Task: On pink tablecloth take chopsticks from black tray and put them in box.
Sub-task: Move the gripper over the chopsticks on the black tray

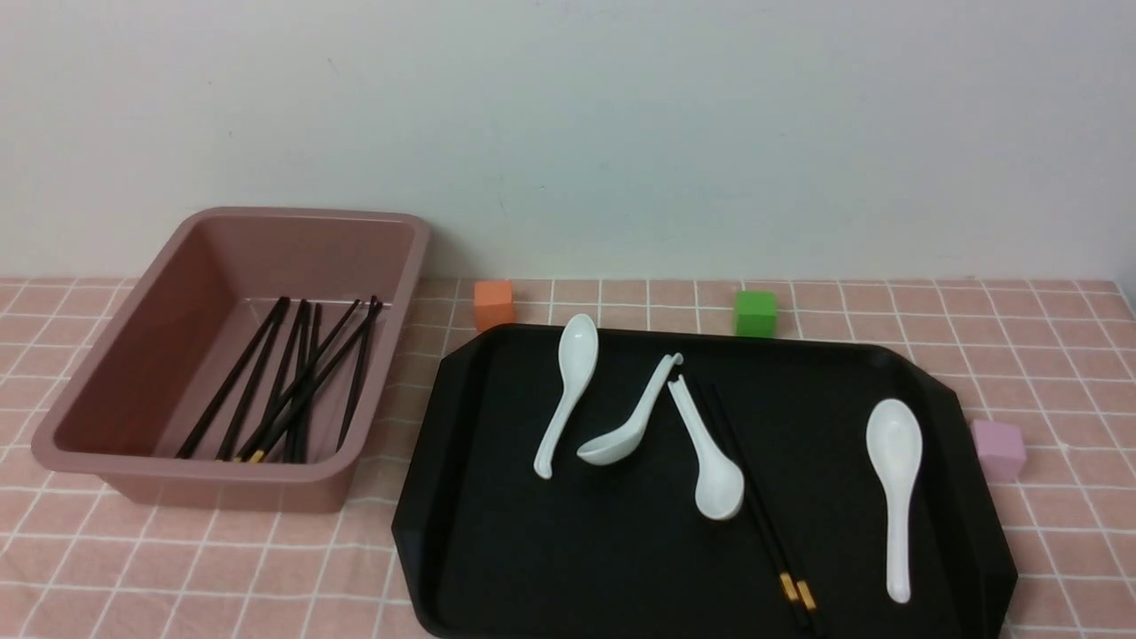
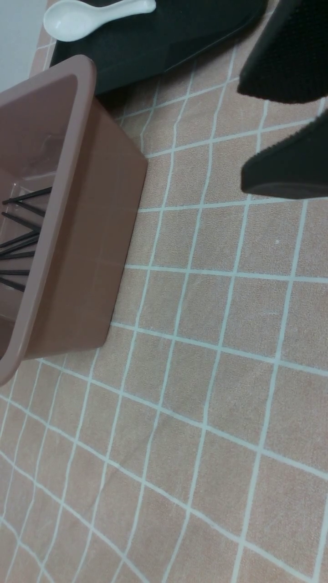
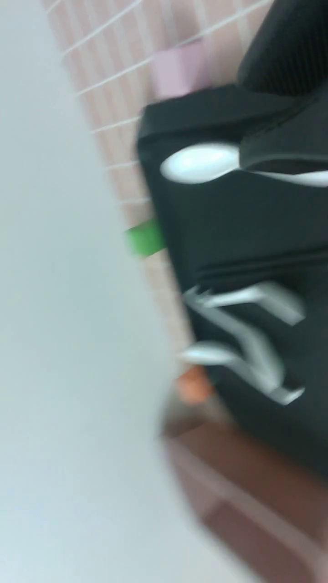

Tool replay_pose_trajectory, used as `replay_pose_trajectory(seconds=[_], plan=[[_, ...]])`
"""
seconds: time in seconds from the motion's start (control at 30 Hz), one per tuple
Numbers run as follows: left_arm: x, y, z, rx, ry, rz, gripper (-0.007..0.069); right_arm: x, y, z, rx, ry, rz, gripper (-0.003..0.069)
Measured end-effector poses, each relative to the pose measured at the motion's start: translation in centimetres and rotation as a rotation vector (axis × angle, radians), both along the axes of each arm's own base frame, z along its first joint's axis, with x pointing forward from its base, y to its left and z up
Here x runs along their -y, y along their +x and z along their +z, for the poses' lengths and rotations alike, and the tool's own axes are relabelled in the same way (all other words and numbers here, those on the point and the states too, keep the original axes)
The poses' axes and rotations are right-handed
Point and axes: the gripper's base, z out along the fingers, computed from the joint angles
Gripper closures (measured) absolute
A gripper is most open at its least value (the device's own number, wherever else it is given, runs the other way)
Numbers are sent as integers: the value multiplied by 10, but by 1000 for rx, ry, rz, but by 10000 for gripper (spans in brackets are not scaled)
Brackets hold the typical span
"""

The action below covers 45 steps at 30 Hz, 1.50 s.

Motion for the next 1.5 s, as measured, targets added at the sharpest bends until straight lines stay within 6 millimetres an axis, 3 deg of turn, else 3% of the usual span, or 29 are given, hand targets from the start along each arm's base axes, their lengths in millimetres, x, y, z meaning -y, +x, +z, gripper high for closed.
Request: replay_pose_trajectory(seconds=[0.23,0.33,0.4,0.53,0.57,0.67,0.8,0.97,1.03,1.1,1.13,1.2,1.23,1.27,1.37,1.5], plan=[[0,0,0,0,0,0,386,3,0,8,61,151,-25,463],[0,0,0,0,0,0,386,-1,0,9,-15,165,11,463],[0,0,0,0,0,0,386,-5,0,21,-75,146,45,463],[0,0,0,0,0,0,386,-14,10,60,-289,-40,143,463],[0,0,0,0,0,0,386,-17,16,72,-408,-142,190,463],[0,0,0,0,0,0,386,-20,30,86,-573,-259,242,463],[0,0,0,0,-1,0,386,-20,69,97,-870,-411,289,463],[0,0,0,0,-1,0,386,-32,123,91,-1045,-400,349,494],[0,0,0,0,-1,0,386,-38,134,90,-1058,-400,376,516],[0,0,0,0,-1,0,386,-66,159,85,-1080,-408,471,578],[0,0,0,0,-1,0,386,-72,160,87,-1073,-416,487,581],[0,0,0,0,-1,0,386,-112,176,79,-1086,-473,581,596],[0,0,0,0,-1,0,386,-116,180,78,-1090,-476,587,594],[0,0,0,0,-1,0,386,-139,189,71,-1104,-512,615,582],[0,0,0,0,-1,0,386,-165,202,57,-1136,-566,616,531],[0,0,0,0,-1,0,386,-175,223,20,-1228,-636,536,400]])
